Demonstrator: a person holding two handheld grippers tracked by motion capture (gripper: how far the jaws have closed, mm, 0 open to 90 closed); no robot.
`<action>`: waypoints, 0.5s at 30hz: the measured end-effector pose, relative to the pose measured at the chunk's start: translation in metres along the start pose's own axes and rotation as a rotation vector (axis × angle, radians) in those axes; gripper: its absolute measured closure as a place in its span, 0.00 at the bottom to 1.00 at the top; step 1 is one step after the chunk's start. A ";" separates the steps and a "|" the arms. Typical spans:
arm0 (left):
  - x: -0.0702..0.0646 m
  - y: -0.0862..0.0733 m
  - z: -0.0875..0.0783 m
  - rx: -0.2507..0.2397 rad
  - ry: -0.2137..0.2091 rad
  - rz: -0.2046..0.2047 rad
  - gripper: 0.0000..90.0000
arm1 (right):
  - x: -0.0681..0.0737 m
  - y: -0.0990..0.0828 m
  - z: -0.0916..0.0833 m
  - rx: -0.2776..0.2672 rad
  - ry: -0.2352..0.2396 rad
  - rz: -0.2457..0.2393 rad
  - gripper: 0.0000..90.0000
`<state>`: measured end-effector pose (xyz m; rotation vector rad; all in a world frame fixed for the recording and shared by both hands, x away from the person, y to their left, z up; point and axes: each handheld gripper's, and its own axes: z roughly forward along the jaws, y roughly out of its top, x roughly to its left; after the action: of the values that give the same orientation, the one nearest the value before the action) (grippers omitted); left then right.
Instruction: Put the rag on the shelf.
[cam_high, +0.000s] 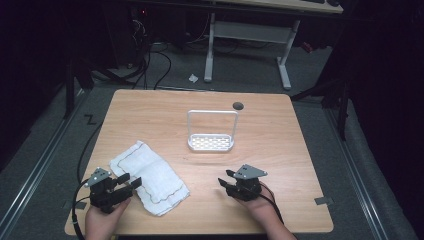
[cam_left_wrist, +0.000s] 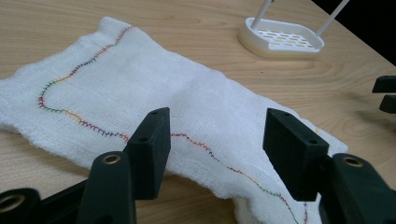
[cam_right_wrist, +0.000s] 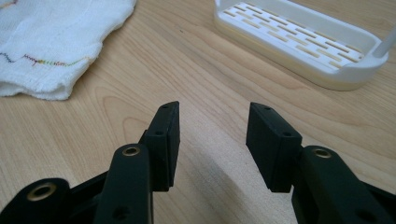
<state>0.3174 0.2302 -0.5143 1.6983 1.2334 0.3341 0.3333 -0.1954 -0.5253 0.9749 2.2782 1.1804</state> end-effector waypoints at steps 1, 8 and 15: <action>0.000 0.000 0.001 -0.001 0.007 0.007 0.47 | 0.001 -0.001 0.000 0.005 0.002 0.005 0.61; 0.000 0.000 0.005 0.030 0.025 0.048 0.64 | 0.010 -0.001 0.003 0.011 0.011 -0.019 0.63; 0.002 -0.007 0.026 0.176 0.124 0.099 0.85 | 0.032 0.010 0.019 0.040 0.089 -0.030 0.88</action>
<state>0.3319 0.2185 -0.5336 1.9183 1.3037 0.4055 0.3275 -0.1579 -0.5281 0.9172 2.3857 1.1919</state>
